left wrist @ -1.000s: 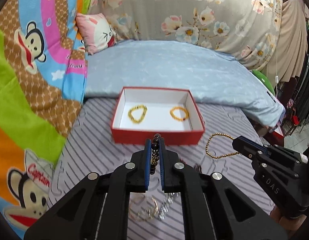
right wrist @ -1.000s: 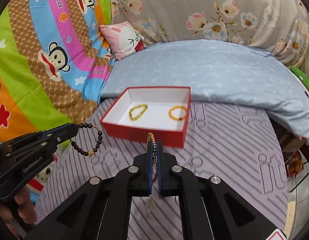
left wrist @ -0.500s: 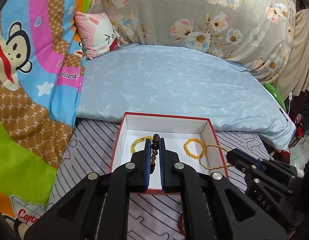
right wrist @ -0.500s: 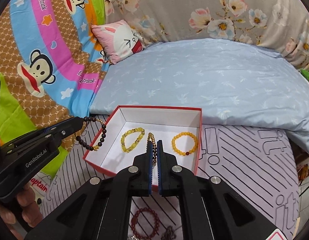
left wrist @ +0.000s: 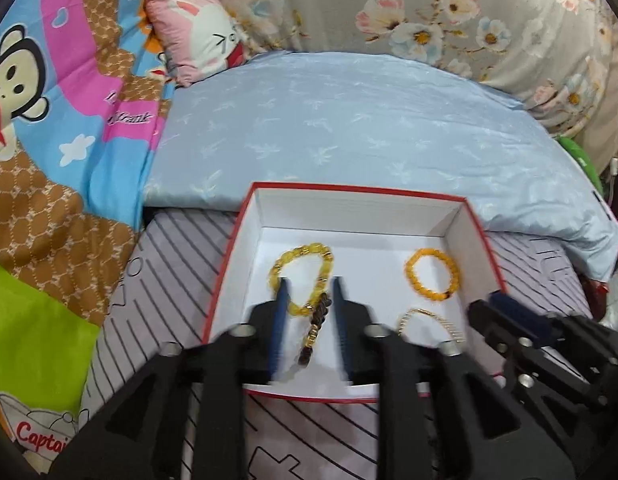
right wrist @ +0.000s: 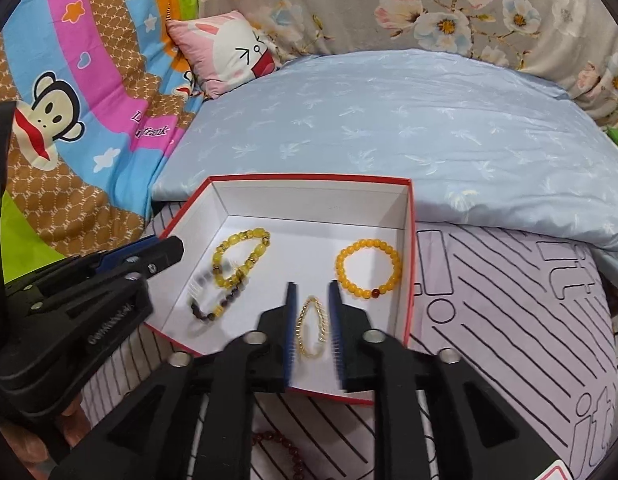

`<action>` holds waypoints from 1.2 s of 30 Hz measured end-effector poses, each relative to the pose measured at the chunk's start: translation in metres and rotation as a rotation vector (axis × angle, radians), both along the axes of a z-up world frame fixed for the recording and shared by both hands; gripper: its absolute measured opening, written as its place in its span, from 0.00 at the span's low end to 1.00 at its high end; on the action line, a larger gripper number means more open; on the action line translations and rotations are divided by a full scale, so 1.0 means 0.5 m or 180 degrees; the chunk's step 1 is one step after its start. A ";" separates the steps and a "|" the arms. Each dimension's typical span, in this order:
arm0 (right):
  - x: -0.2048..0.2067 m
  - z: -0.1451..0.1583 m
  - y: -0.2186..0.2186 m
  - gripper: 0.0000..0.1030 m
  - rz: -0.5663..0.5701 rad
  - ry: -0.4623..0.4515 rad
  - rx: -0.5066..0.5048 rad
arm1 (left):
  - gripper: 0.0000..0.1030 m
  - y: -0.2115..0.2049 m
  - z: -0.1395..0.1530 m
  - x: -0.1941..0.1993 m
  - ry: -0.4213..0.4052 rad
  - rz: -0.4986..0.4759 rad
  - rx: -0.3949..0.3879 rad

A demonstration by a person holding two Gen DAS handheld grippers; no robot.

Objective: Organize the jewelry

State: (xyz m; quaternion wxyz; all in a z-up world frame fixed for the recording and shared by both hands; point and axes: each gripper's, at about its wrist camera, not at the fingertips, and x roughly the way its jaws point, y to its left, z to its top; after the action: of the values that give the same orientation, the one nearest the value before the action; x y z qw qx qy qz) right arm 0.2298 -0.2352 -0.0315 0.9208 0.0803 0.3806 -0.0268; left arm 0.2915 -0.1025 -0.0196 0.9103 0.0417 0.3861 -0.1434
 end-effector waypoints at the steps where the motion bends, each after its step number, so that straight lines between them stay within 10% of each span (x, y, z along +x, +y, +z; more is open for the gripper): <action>1: -0.004 0.002 0.000 0.33 -0.0018 -0.0022 -0.0019 | 0.47 0.003 -0.005 -0.001 -0.0018 0.0083 0.0041; 36: -0.244 0.018 -0.011 0.35 -0.0153 0.0048 0.0010 | 0.47 0.124 0.015 -0.213 0.0046 0.0197 -0.0020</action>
State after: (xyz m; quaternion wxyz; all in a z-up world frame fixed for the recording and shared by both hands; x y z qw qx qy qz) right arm 0.1080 -0.2408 -0.0227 0.9169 0.0907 0.3855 -0.0488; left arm 0.1851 -0.0406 -0.0123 0.9116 0.0258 0.3932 -0.1168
